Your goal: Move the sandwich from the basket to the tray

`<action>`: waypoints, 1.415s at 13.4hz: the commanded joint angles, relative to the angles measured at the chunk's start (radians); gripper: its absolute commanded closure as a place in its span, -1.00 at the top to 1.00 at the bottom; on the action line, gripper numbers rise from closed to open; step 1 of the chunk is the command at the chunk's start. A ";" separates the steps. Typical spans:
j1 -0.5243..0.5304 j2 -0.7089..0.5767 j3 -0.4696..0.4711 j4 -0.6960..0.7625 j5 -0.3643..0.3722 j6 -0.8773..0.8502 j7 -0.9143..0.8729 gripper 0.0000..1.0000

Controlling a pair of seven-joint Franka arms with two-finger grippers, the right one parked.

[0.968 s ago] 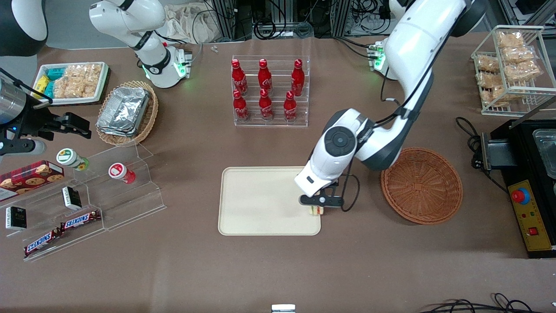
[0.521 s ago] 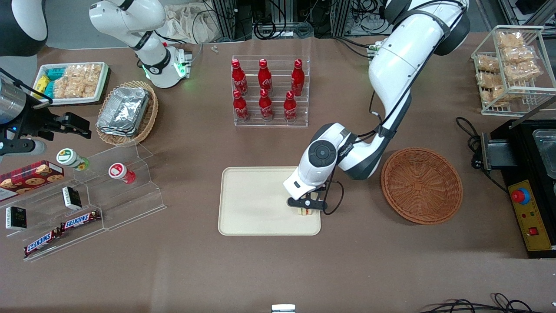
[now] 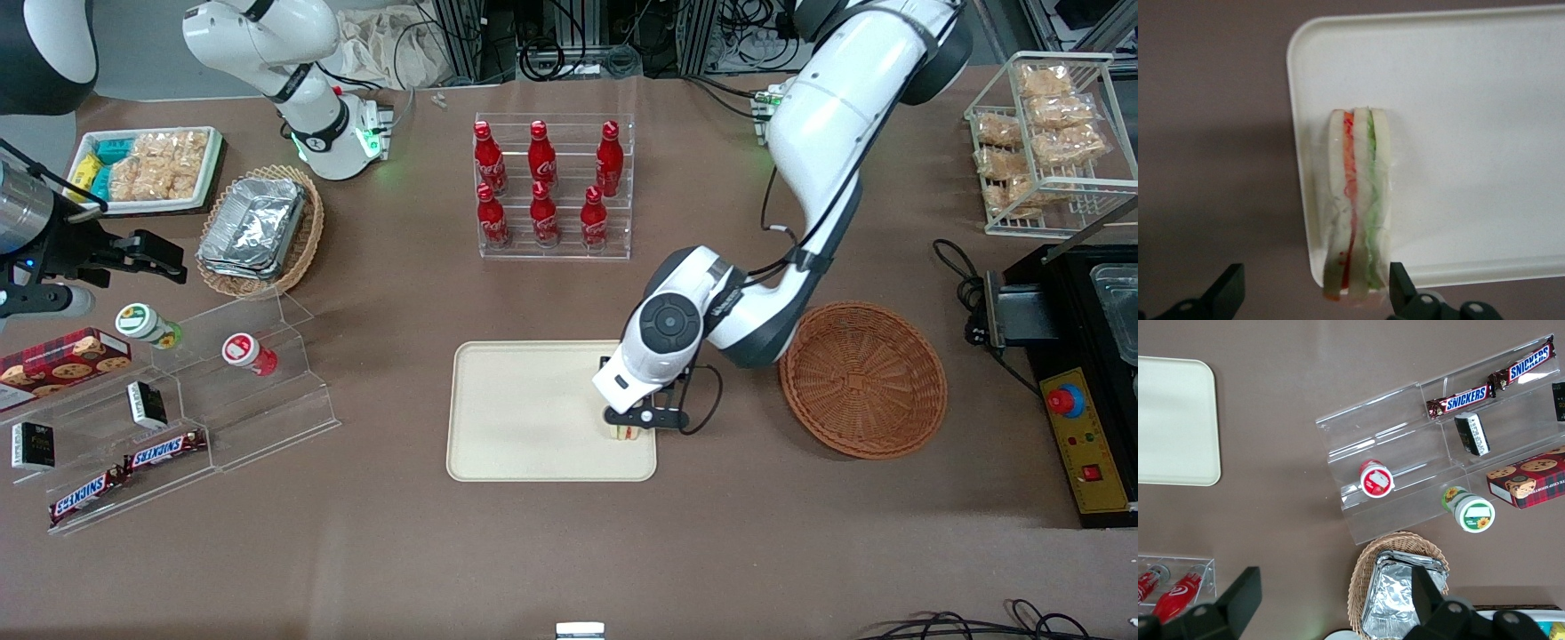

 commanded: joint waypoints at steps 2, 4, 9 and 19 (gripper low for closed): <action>0.101 -0.200 0.003 -0.023 -0.011 -0.234 0.026 0.98; 0.188 -0.277 0.003 -0.023 -0.011 -0.304 0.069 0.98; 0.369 -0.434 0.006 -0.022 -0.009 -0.468 0.362 0.99; 0.541 -0.527 0.009 -0.042 -0.007 -0.554 0.489 1.00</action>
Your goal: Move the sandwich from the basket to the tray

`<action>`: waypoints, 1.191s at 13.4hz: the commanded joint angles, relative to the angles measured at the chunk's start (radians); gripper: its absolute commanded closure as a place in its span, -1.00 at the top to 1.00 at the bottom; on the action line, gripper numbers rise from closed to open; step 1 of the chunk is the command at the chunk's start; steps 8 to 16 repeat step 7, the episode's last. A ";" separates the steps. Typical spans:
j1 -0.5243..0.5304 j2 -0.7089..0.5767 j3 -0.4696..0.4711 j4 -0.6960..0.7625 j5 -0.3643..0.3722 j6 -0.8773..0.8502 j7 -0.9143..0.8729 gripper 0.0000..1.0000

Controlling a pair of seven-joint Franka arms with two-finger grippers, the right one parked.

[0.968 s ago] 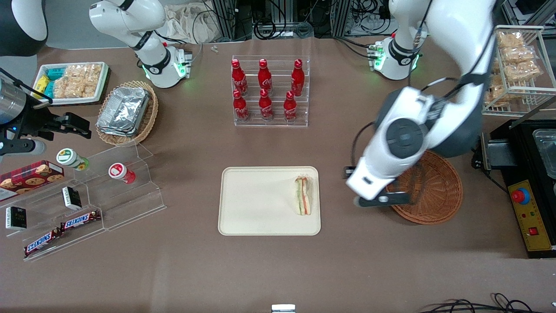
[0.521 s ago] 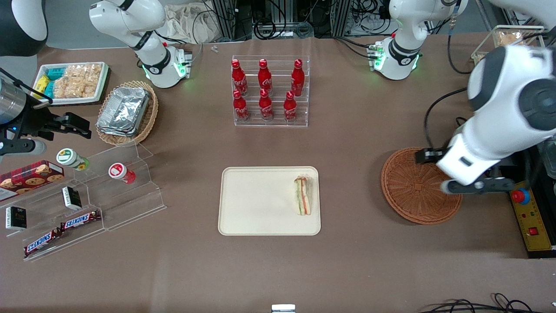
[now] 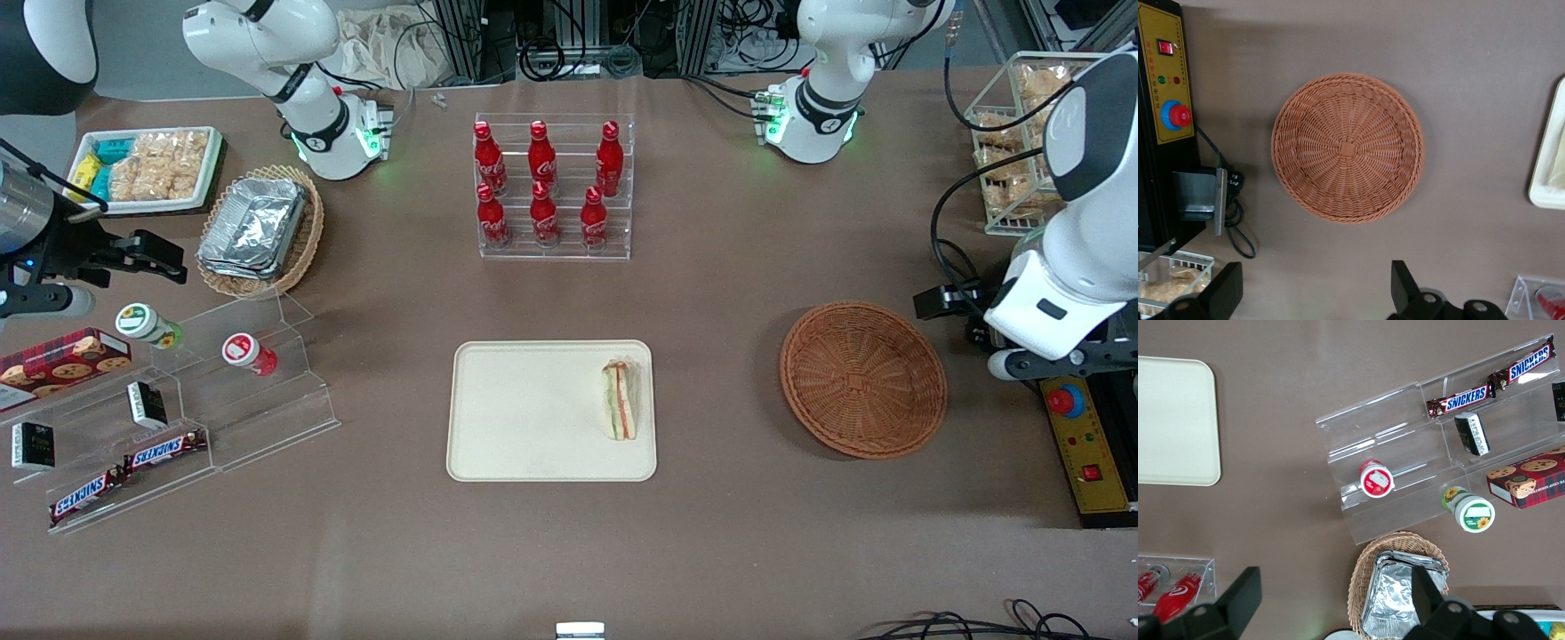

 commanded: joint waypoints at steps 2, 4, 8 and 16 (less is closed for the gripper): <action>0.060 -0.062 0.015 -0.045 -0.015 -0.020 0.126 1.00; -0.018 -0.076 0.155 -0.046 -0.067 -0.023 0.177 1.00; -0.041 -0.085 0.214 -0.055 -0.100 -0.025 0.188 1.00; -0.041 -0.085 0.214 -0.055 -0.100 -0.025 0.188 1.00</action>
